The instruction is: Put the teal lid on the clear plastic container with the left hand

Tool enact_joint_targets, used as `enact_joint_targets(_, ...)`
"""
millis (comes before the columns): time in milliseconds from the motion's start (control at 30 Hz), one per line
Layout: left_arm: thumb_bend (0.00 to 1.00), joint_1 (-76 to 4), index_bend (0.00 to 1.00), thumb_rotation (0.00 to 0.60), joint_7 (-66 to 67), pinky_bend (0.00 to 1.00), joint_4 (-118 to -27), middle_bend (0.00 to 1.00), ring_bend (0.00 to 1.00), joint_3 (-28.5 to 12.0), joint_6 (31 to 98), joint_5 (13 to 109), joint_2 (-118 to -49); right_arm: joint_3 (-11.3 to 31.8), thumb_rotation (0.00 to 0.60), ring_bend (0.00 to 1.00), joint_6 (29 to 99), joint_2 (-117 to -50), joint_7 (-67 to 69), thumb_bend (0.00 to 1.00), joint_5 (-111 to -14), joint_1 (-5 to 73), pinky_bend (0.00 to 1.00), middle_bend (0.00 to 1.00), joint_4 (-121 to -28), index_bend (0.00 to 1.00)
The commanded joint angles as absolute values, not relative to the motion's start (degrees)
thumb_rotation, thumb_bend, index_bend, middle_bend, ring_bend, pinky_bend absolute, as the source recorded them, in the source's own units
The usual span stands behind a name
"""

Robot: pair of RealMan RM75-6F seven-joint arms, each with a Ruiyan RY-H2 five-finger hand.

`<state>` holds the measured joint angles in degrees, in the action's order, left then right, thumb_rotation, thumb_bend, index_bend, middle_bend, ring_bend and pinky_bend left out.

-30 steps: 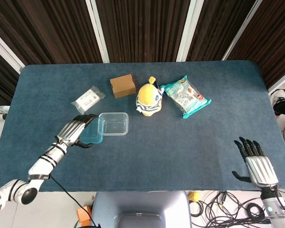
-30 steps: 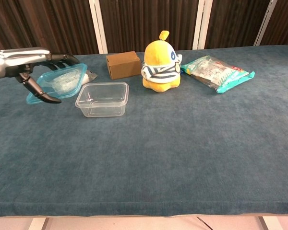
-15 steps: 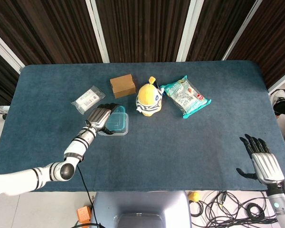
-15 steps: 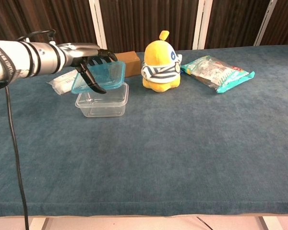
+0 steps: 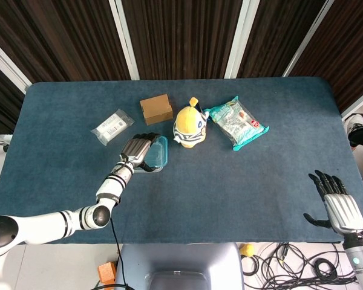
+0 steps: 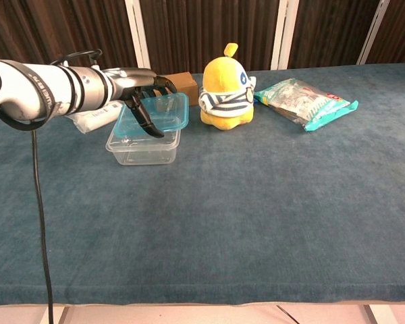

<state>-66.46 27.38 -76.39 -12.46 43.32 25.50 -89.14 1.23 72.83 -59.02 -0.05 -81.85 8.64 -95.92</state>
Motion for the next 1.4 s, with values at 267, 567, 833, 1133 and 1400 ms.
enact_joint_targets(267,0.26,-67.3,0.34,0.6,28.9,0.46,-77.7,0.77,0.68,-11.9,45.2,23.3,-89.1,1.0,0.6,0.0,73.0,-58.8,0.4,0.13,-82.4,8.6,0.01,0.0,-96.1,0.0)
enact_joint_targets(567,0.26,-67.6,0.32,0.6,29.5,0.43,-75.8,0.74,0.65,-11.2,45.1,22.5,-90.3,0.9,0.6,0.0,73.3,-58.7,0.6,0.13,-82.7,8.5,0.01,0.0,-96.2,0.0)
enact_joint_targets(833,0.26,-67.9,0.29,0.6,30.5,0.34,-74.5,0.66,0.57,-10.7,44.4,21.0,-90.8,0.9,0.6,0.0,73.4,-58.5,1.0,0.13,-82.8,8.4,0.01,0.0,-96.2,0.0)
enact_joint_targets(1133,0.25,-68.4,0.23,0.6,31.6,0.28,-74.9,0.54,0.45,-10.3,43.4,18.5,-90.4,1.0,0.6,0.0,73.6,-58.4,1.2,0.13,-82.7,8.4,0.01,0.0,-96.5,0.0)
enact_joint_targets(1400,0.24,-68.9,0.18,0.6,31.6,0.26,-75.1,0.49,0.4,-10.4,43.3,17.4,-90.6,0.9,0.6,0.0,73.7,-58.2,1.4,0.13,-82.8,8.3,0.01,0.0,-96.5,0.0)
